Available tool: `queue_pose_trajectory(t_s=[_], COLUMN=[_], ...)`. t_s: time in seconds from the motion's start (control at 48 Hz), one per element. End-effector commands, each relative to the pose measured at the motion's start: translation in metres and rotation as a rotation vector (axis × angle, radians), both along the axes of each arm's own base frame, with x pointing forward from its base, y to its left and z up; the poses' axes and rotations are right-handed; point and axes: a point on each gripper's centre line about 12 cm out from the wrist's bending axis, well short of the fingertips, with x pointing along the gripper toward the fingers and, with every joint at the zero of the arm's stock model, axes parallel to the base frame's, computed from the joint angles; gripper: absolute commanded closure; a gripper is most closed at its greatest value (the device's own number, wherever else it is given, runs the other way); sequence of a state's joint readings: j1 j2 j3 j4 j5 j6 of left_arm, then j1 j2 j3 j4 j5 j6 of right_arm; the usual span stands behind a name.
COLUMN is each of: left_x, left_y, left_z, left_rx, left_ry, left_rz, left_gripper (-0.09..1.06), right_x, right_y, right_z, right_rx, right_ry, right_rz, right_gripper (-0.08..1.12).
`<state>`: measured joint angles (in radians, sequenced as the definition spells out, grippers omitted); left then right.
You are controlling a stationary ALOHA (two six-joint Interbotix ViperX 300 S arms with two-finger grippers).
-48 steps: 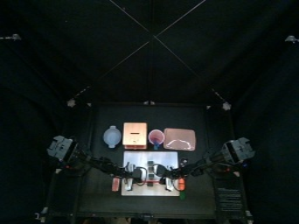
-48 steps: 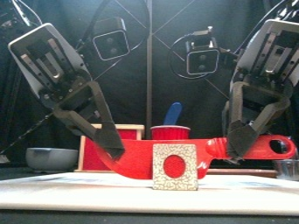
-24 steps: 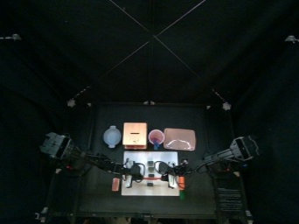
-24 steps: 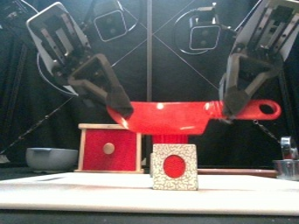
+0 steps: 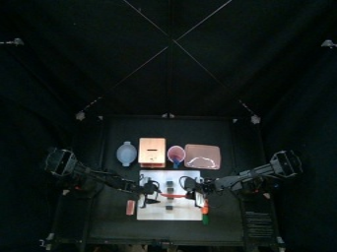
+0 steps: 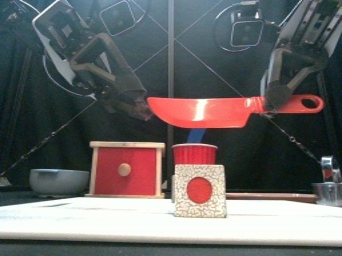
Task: Place sushi on board then cut the sushi with the knife then place the pieces on the plate
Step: Cut the sushi into 4 pieces
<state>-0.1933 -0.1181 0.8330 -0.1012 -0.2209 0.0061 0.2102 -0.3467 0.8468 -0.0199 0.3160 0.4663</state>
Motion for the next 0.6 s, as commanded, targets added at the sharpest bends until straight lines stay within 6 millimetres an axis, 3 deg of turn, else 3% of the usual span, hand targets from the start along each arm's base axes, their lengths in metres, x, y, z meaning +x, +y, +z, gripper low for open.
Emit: queue_pose_trajectory(t_s=[0.021, 0.229, 0.604], left_x=[-0.002, -0.011, -0.011], left_y=[0.005, 0.012, 0.015], left_z=[0.016, 0.015, 0.015], left_rx=[-0.005, -0.009, -0.002], left_ry=[-0.072, -0.127, -0.169], left_rz=[0.012, 0.03, 0.033], left_gripper=[0.12, 0.12, 0.12], right_x=[-0.015, -0.043, -0.088], right_y=[-0.003, -0.009, -0.015], right_z=[0.012, 0.016, -0.004], right_rx=[0.021, 0.056, 0.106], right_ry=[-0.025, -0.041, 0.043], right_rz=[-0.011, -0.029, -0.06], right_gripper=[0.62, 0.62, 0.6])
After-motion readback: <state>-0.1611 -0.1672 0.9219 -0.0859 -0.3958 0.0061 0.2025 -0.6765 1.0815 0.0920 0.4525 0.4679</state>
